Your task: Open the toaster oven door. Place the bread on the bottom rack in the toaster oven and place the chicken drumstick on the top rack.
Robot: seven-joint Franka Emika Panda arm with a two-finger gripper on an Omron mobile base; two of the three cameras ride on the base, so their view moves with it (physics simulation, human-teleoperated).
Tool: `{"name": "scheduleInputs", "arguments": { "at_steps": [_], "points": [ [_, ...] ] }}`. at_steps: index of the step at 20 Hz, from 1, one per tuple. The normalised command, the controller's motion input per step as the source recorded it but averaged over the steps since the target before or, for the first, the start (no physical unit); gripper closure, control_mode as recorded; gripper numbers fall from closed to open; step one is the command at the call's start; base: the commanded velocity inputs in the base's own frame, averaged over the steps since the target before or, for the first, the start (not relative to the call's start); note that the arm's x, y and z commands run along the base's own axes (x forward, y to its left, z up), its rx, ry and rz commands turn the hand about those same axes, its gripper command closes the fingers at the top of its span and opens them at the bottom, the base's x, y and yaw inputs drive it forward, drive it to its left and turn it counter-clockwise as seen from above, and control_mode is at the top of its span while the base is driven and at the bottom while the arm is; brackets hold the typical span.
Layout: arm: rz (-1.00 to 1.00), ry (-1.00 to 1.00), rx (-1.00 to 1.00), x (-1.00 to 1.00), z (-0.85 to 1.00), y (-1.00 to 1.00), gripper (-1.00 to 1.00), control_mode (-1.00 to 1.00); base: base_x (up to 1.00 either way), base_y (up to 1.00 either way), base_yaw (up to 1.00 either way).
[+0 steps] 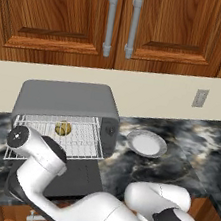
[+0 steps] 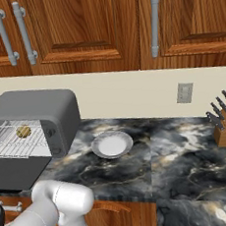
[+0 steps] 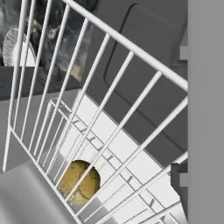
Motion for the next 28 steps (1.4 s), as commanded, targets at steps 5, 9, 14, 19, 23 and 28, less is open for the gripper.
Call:
{"name": "scheduleInputs", "arguments": {
  "at_steps": [5,9,14,19,23,28],
  "points": [
    [-0.08,0.1,-0.04,-0.42,-0.44,0.13,1.0,-1.0,0.0,0.0,0.0],
    [-0.1,0.03,0.02,-0.32,0.22,0.0,1.0,-1.0,0.0,0.0,0.0],
    [-0.08,0.01,0.01,-0.45,0.34,0.0,1.0,-1.0,0.0,0.0,0.0],
    [-0.03,0.02,0.0,-0.4,0.25,0.0,1.0,-1.0,0.0,0.0,0.0],
    [0.0,0.18,0.0,-0.26,0.06,-0.11,-1.0,-1.0,0.0,0.0,0.0],
    [0.06,0.15,0.03,-0.19,0.0,-0.5,-1.0,-1.0,0.0,0.0,0.0]
  ]
}}
